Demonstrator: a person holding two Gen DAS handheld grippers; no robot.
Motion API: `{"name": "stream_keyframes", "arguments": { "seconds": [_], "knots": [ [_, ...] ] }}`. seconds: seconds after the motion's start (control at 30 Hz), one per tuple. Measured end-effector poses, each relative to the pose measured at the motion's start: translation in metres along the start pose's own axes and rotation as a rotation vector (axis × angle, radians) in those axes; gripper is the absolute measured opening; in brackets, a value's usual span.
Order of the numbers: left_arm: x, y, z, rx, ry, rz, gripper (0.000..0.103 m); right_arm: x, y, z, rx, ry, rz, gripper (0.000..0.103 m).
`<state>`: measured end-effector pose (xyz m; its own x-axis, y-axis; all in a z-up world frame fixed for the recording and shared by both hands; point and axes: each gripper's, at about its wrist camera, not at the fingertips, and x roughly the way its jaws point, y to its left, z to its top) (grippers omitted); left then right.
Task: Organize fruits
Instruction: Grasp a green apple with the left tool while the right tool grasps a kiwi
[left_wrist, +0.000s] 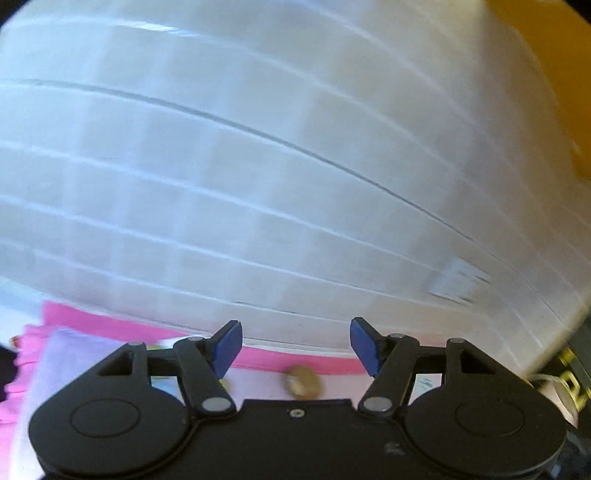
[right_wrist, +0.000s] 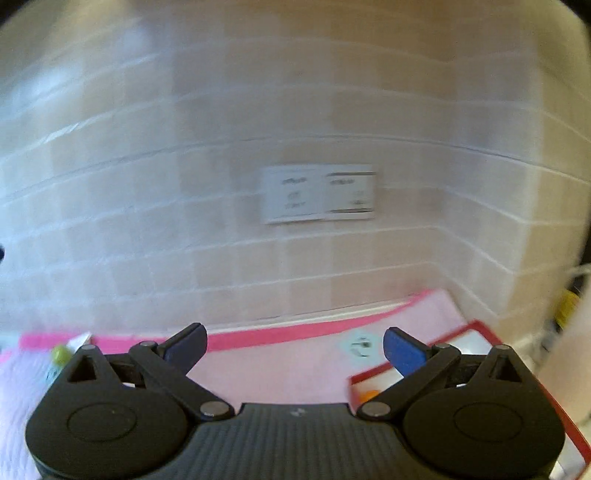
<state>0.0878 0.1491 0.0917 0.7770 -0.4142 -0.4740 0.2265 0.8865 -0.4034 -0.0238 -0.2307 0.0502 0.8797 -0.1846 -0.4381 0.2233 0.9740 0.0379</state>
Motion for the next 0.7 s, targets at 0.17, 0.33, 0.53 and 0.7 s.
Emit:
{"name": "stream_keyframes", "arguments": {
  "seconds": [0.17, 0.33, 0.53, 0.7],
  "knots": [
    [0.024, 0.045, -0.001, -0.056, 0.024, 0.107, 0.077, 0.027, 0.049, 0.002, -0.094, 0.027, 0.069, 0.103],
    [0.075, 0.070, -0.019, -0.052, 0.109, 0.198, 0.077, 0.070, 0.085, 0.006, -0.130, 0.094, 0.148, 0.103],
    [0.128, 0.102, -0.039, -0.041, 0.217, 0.255, 0.077, 0.133, 0.118, 0.001, -0.193, 0.205, 0.167, 0.102],
    [0.168, 0.126, -0.044, -0.095, 0.275, 0.252, 0.077, 0.184, 0.138, -0.006, -0.178, 0.287, 0.213, 0.102]
  ]
}}
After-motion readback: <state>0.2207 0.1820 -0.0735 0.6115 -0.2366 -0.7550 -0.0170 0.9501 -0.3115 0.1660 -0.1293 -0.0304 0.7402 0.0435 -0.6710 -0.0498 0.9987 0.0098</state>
